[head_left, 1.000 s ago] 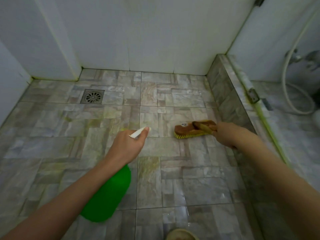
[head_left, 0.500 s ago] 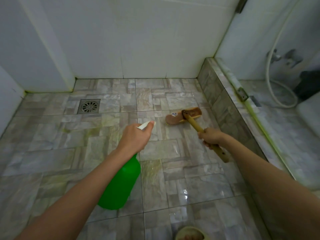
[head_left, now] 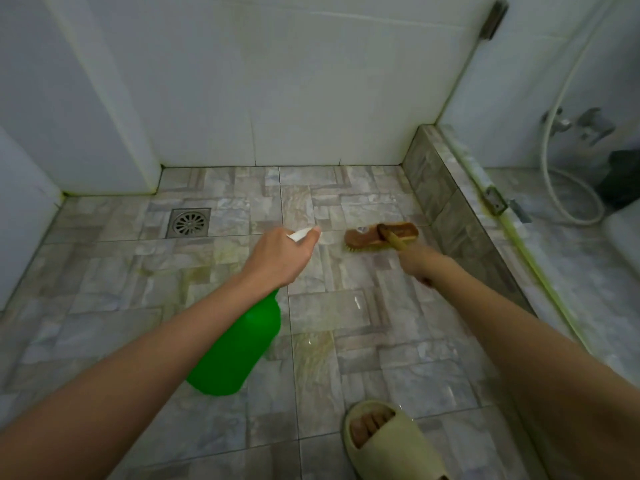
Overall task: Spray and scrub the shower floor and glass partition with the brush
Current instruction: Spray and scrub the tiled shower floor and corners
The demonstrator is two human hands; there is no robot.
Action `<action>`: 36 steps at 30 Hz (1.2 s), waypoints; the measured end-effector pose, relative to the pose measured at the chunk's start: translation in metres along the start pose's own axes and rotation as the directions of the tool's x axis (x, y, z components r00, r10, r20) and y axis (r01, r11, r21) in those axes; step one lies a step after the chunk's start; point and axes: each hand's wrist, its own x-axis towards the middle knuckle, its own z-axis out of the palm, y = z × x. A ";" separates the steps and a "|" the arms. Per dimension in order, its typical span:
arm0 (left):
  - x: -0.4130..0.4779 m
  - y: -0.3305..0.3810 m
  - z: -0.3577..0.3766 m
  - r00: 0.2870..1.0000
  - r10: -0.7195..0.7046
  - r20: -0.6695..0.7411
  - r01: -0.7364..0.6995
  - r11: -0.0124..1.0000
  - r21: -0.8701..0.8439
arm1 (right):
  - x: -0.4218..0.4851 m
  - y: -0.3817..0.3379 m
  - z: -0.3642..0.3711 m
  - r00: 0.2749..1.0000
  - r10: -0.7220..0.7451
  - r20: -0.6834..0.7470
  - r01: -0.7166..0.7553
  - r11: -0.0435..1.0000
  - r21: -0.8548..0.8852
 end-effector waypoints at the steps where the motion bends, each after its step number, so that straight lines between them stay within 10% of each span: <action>1: 0.004 0.002 -0.001 1.000 -0.010 0.015 0.009 1.000 0.009 | -0.006 0.004 0.007 1.000 0.006 0.000 -0.006 0.999 -0.044; 36: 0.111 0.046 0.048 0.954 -0.150 -0.260 0.107 0.980 -0.170 | 0.186 0.029 -0.063 0.994 0.098 -0.051 -0.086 0.977 0.196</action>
